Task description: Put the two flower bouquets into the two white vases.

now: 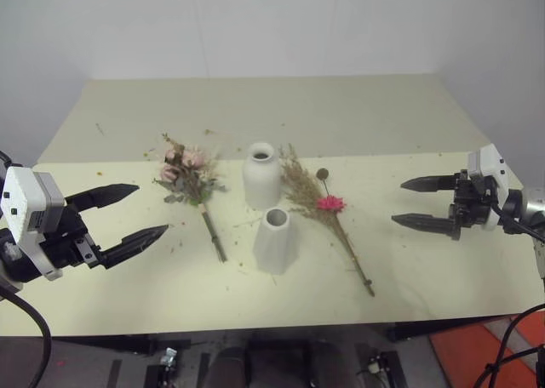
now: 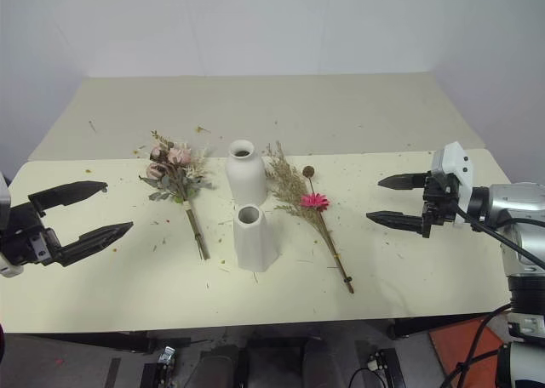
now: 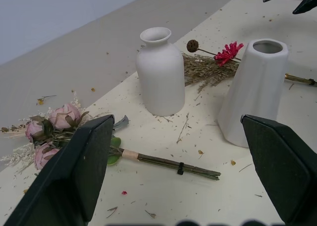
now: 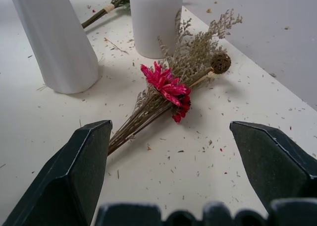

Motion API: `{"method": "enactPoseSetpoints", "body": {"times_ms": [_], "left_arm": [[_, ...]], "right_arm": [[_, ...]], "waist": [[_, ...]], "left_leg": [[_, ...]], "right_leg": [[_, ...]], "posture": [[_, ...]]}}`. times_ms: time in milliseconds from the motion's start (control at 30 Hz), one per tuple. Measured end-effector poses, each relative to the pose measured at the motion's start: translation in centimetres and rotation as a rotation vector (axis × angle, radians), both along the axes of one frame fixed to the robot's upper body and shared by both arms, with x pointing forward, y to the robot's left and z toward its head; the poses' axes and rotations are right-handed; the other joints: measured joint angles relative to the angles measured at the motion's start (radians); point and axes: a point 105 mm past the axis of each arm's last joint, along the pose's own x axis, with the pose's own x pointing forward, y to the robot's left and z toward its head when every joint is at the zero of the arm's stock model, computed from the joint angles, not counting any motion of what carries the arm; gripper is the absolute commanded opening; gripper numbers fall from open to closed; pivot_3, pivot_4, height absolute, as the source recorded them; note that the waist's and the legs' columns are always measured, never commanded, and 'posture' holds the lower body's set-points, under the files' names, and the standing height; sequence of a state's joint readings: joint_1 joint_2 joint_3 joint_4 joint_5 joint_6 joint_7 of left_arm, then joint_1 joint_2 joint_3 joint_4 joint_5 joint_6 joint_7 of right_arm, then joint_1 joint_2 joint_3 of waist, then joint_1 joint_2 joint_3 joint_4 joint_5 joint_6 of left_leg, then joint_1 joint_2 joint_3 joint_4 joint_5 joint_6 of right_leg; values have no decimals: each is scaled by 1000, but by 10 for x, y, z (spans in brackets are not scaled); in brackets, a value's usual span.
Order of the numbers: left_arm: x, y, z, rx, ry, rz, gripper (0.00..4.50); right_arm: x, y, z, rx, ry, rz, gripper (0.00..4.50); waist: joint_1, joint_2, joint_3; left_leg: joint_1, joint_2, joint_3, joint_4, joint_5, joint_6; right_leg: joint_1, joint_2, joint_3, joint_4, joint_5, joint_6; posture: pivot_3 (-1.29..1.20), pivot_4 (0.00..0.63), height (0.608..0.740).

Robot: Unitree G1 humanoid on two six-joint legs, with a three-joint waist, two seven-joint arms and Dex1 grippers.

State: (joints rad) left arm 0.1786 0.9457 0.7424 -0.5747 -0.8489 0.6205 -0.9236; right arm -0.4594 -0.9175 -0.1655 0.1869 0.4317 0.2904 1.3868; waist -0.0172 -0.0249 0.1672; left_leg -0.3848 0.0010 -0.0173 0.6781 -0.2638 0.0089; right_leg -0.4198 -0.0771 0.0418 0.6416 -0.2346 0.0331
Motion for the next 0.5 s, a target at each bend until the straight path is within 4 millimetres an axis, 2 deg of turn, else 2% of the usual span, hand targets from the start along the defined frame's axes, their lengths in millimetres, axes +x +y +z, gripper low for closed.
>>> {"method": "enactPoseSetpoints", "body": {"times_ms": [500], "left_arm": [[0,-1,1,-8,-1,-8,4450]], "right_arm": [[-1,3,-5,-27,11,8,4500]], "waist": [[1,0,0]], "left_leg": [[0,0,0,0,0,0]], "right_leg": [[0,0,0,0,0,0]], "posture": [[0,150,740]]}}
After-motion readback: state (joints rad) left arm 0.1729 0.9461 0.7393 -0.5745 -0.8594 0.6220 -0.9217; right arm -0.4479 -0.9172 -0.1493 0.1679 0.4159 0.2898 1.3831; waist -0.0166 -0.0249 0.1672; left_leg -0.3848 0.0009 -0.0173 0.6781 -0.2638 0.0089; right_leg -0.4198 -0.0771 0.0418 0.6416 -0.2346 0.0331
